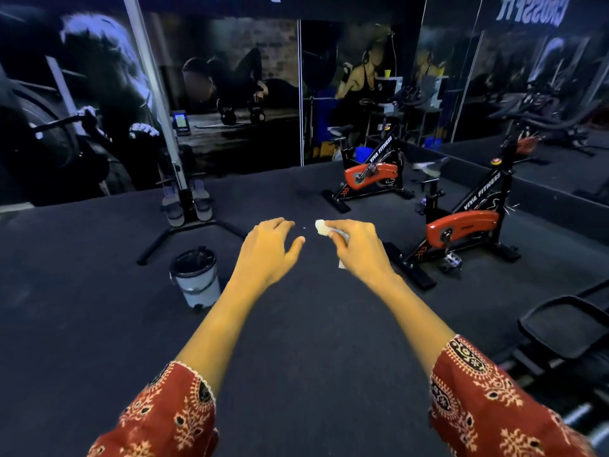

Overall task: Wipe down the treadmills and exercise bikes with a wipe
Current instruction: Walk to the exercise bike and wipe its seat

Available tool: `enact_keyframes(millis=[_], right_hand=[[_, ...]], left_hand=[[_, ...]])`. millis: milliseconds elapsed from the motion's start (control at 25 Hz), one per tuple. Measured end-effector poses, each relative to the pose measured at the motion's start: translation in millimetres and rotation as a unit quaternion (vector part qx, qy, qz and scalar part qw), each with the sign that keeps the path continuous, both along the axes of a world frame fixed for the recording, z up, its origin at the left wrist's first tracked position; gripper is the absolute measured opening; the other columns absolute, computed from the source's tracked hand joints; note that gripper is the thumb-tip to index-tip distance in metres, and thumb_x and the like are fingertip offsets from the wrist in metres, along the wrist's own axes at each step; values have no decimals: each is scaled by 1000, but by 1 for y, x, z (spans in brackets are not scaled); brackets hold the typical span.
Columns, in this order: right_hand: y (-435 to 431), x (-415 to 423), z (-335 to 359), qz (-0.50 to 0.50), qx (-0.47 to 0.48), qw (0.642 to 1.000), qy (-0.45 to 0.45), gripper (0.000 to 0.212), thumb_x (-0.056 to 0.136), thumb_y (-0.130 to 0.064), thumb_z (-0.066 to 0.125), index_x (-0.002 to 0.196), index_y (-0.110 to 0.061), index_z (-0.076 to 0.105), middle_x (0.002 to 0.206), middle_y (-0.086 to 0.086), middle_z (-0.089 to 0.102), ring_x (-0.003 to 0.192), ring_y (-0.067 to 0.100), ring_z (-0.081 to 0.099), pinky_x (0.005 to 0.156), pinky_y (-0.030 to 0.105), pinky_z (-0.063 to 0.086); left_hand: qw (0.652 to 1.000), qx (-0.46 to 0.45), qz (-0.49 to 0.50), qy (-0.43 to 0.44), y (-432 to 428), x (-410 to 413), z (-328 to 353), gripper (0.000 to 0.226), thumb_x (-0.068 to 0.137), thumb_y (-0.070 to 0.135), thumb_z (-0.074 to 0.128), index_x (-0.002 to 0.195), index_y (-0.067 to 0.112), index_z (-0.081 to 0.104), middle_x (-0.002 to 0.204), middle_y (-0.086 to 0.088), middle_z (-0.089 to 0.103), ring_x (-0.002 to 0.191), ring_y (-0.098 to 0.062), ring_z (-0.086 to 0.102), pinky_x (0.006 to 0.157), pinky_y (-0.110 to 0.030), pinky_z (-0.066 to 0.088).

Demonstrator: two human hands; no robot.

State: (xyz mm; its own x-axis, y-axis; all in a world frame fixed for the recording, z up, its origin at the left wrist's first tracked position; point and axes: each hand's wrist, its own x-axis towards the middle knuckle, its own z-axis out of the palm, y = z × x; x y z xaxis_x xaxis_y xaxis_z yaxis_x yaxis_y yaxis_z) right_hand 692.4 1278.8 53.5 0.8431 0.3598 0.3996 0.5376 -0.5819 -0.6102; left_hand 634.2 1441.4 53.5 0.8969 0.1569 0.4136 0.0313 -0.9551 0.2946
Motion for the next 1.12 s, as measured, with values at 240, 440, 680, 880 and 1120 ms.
enact_keyframes(millis=[240, 440, 680, 880, 1120], right_hand=[[75, 220, -6, -27, -8, 1000, -13, 29, 99, -15, 52, 125, -16, 64, 123, 2, 64, 96, 28, 66, 74, 30, 48], [120, 372, 3, -68, 18, 997, -12, 28, 98, -14, 54, 123, -15, 65, 120, 3, 66, 98, 25, 66, 77, 35, 52], [159, 554, -24, -83, 9, 996, 11, 27, 98, -14, 54, 123, -16, 65, 119, 6, 66, 100, 27, 65, 81, 42, 53], [190, 731, -7, -74, -16, 997, 13, 29, 97, -15, 54, 124, -18, 64, 123, 4, 64, 101, 27, 65, 80, 32, 48], [222, 900, 1, -69, -5, 998, 1, 28, 96, -14, 56, 122, -15, 66, 118, 5, 67, 101, 27, 66, 85, 38, 51]], left_hand=[[999, 0, -39, -6, 71, 220, -5, 47, 97, 35, 51, 135, 8, 51, 139, -8, 50, 129, -23, 43, 102, -32, 33], [998, 3, -54, -23, 124, 383, 12, 48, 97, 36, 50, 136, 8, 51, 139, -9, 50, 130, -24, 43, 104, -33, 33], [997, 12, -73, 12, 166, 562, -14, 49, 97, 37, 48, 138, 9, 48, 143, -8, 47, 133, -21, 39, 106, -32, 31], [998, 7, -66, 14, 198, 741, 1, 49, 97, 37, 50, 137, 9, 49, 142, -9, 47, 132, -23, 40, 106, -33, 31], [997, -26, -70, -10, 222, 911, 6, 48, 96, 36, 52, 135, 8, 52, 140, -9, 50, 132, -23, 41, 105, -32, 32]])
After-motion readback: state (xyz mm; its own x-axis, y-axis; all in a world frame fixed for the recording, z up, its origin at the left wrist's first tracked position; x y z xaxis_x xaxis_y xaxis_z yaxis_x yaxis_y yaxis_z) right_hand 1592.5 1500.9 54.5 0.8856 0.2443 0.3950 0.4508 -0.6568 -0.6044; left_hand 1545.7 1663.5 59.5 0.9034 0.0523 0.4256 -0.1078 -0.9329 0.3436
